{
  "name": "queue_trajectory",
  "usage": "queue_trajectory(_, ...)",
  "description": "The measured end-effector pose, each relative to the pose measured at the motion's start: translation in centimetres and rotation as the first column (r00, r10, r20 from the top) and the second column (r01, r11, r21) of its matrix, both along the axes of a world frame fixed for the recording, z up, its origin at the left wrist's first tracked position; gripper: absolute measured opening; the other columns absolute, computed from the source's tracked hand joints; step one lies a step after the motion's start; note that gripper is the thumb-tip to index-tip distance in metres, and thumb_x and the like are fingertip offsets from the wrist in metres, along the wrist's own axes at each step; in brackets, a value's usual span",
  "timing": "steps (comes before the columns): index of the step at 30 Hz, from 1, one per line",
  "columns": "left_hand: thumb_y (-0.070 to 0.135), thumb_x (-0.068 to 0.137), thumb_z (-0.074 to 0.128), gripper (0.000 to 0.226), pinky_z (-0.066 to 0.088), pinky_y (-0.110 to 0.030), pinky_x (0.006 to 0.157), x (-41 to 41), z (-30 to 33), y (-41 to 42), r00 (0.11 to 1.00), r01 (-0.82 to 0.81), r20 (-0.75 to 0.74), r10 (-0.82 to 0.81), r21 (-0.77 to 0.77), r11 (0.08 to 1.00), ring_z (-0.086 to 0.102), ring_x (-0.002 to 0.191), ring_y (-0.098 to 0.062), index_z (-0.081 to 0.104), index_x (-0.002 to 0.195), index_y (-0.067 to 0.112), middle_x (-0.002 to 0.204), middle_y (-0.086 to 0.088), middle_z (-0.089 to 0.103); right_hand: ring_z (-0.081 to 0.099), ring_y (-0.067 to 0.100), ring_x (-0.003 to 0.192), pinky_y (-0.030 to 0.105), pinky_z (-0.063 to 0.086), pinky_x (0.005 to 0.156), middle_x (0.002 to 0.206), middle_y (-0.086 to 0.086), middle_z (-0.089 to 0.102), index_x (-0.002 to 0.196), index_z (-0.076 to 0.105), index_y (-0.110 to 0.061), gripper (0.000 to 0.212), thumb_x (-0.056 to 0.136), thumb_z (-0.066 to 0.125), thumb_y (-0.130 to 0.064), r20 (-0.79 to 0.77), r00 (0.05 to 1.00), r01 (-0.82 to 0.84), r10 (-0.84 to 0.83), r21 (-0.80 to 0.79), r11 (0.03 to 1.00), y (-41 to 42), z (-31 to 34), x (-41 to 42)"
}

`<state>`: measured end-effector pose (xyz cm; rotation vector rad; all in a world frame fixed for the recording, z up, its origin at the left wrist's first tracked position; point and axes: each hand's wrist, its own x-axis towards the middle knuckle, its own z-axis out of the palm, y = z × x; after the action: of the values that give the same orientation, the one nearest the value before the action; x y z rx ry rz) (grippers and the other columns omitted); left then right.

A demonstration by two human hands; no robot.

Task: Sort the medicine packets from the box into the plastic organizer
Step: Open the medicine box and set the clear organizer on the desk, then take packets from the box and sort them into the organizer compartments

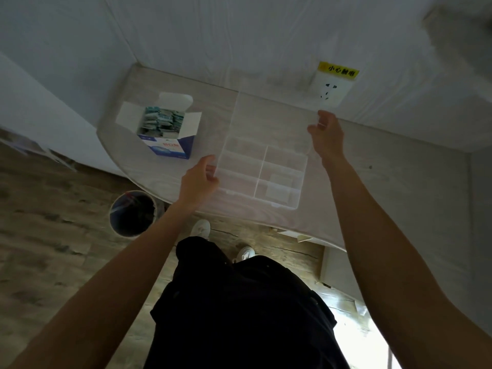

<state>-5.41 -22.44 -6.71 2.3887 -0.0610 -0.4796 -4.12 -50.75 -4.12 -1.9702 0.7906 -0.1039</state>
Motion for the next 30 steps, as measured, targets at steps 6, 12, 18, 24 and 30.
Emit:
queue_trajectory(6,0.019,0.085,0.065,0.055,0.044,-0.04,0.098,-0.4,0.3,0.8,0.997,0.041,-0.069,-0.043,-0.029,0.999,0.059,0.106,-0.026,0.041,0.135,0.015,0.12,-0.008,0.06,0.038,0.024,0.13,0.041,0.031,0.11,0.14,0.012,0.041,0.133,0.047,-0.01,0.045,0.089,0.056,-0.013,-0.044,0.982,-0.186,0.183,-0.091,0.978,1.5,-0.6,-1.9)
queue_trajectory(12,0.024,0.088,0.062,0.033,0.052,-0.028,0.078,0.0,4.4,3.6,0.96,0.174,0.231,-0.157,-0.053,0.983,0.061,0.084,-0.011,0.057,0.12,0.015,0.101,0.0,0.066,0.053,0.019,0.112,0.026,0.042,0.092,0.123,0.008,0.056,0.121,0.058,-0.01,0.032,0.089,0.056,-0.009,0.149,0.93,-0.314,0.336,-0.153,0.937,7.8,3.1,-3.2)
queue_trajectory(18,0.008,0.081,0.058,0.024,0.038,-0.019,0.087,5.1,9.3,9.3,0.727,0.229,0.651,-0.219,0.071,0.971,0.055,0.101,-0.023,0.063,0.104,0.007,0.106,-0.011,0.065,0.055,0.024,0.102,0.018,0.03,0.089,0.105,0.006,0.067,0.103,0.067,-0.01,0.026,0.082,0.053,-0.003,0.305,0.822,-0.339,0.481,-0.417,0.844,16.3,7.1,-0.8)
queue_trajectory(24,0.036,0.078,0.072,0.08,0.024,-0.037,0.108,9.8,6.8,12.0,0.894,0.282,0.316,-0.318,0.155,0.947,0.032,0.133,-0.03,0.034,0.14,0.004,0.144,-0.015,0.038,0.054,0.029,0.089,0.028,0.029,0.075,0.085,0.002,0.069,0.095,0.07,-0.016,0.017,0.087,0.057,-0.023,0.064,0.781,-0.459,0.621,-0.614,0.642,23.2,5.0,5.8)
queue_trajectory(30,0.038,0.076,0.074,0.073,0.032,-0.034,0.106,10.6,4.5,12.7,0.864,0.296,0.382,-0.328,0.141,0.945,0.041,0.127,-0.027,0.044,0.135,0.006,0.139,-0.012,0.045,0.047,0.028,0.108,0.035,0.03,0.088,0.106,0.006,0.065,0.11,0.055,-0.014,0.036,0.087,0.056,-0.042,-0.341,0.784,-0.573,0.519,-0.72,0.392,26.4,4.1,8.8)
